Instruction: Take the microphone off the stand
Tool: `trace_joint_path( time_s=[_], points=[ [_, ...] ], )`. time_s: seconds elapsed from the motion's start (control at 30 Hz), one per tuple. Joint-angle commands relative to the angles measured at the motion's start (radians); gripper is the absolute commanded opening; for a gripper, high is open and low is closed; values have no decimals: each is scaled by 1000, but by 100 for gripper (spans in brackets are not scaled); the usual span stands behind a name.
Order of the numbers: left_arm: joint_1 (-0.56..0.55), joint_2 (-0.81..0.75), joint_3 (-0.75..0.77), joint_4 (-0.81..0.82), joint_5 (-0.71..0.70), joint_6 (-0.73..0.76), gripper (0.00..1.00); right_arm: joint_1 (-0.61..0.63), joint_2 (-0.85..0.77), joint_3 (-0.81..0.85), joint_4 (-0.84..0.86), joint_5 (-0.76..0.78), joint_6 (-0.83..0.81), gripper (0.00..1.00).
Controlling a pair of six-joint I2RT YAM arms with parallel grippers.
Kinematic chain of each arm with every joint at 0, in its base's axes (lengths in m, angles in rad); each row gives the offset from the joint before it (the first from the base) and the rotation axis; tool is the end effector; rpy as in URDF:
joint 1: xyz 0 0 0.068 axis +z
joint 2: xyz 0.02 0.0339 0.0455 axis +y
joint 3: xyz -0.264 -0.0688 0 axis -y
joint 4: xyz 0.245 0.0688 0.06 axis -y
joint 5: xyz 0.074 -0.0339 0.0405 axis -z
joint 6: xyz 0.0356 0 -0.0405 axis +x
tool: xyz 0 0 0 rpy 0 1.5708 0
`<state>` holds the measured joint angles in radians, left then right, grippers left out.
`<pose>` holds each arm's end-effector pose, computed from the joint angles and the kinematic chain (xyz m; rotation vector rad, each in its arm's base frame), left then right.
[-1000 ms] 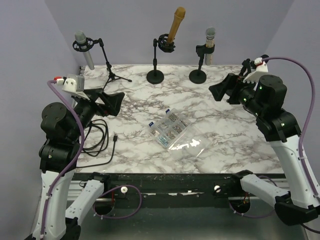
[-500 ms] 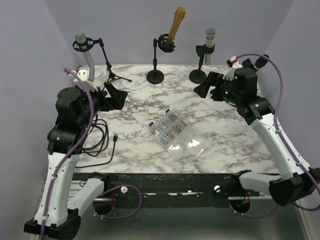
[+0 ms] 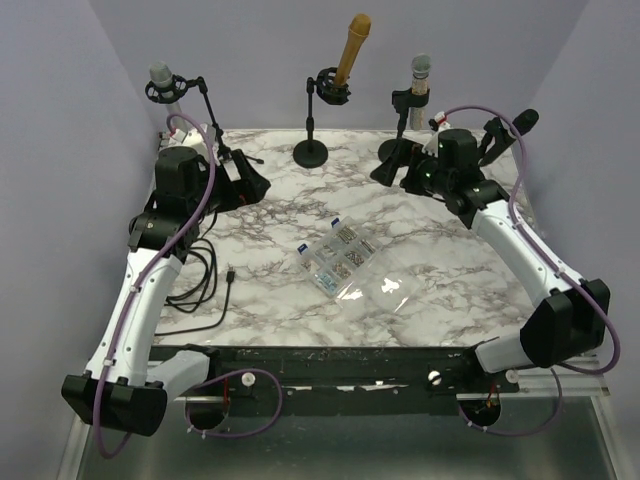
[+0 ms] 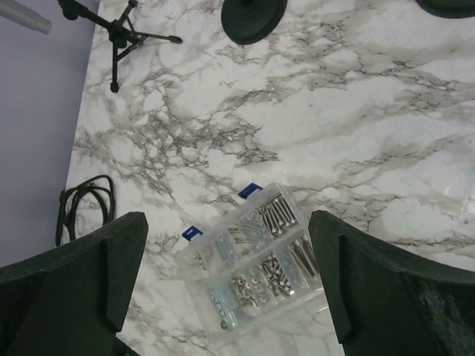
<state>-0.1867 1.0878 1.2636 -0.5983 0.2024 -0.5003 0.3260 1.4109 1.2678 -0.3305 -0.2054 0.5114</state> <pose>0.2221 -0.0492 0.4046 -0.1860 2.0338 -0.6388 0.3064 0.1112 0.3489 0.0630 2.1129 0.7229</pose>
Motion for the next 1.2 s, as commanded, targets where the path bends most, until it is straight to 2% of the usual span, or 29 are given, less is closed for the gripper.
trace_joint_path(
  time_s=[0.0, 0.13, 0.37, 0.53, 0.73, 1.03, 1.17],
  points=[
    [15, -25, -68, 144, 131, -103, 96, -4, 98, 88, 139, -29, 40, 100],
    [16, -42, -80, 142, 158, -77, 96, -3, 208, 201, 205, -30, 71, 100],
    [16, -8, 56, 86, 143, 1, 97, 27, 361, 405, 344, 60, 47, 100],
    [16, 8, 43, 147, 162, 40, 97, 31, 468, 544, 422, 148, 59, 100],
    [18, 34, 17, 117, 156, 130, 98, 44, 582, 652, 551, 171, 57, 100],
    [18, -7, -23, 129, 222, 124, 98, 73, 767, 896, 532, 270, 21, 100],
    [18, -25, -40, 140, 232, 118, 98, 80, 804, 922, 553, 314, 29, 99]
  ],
)
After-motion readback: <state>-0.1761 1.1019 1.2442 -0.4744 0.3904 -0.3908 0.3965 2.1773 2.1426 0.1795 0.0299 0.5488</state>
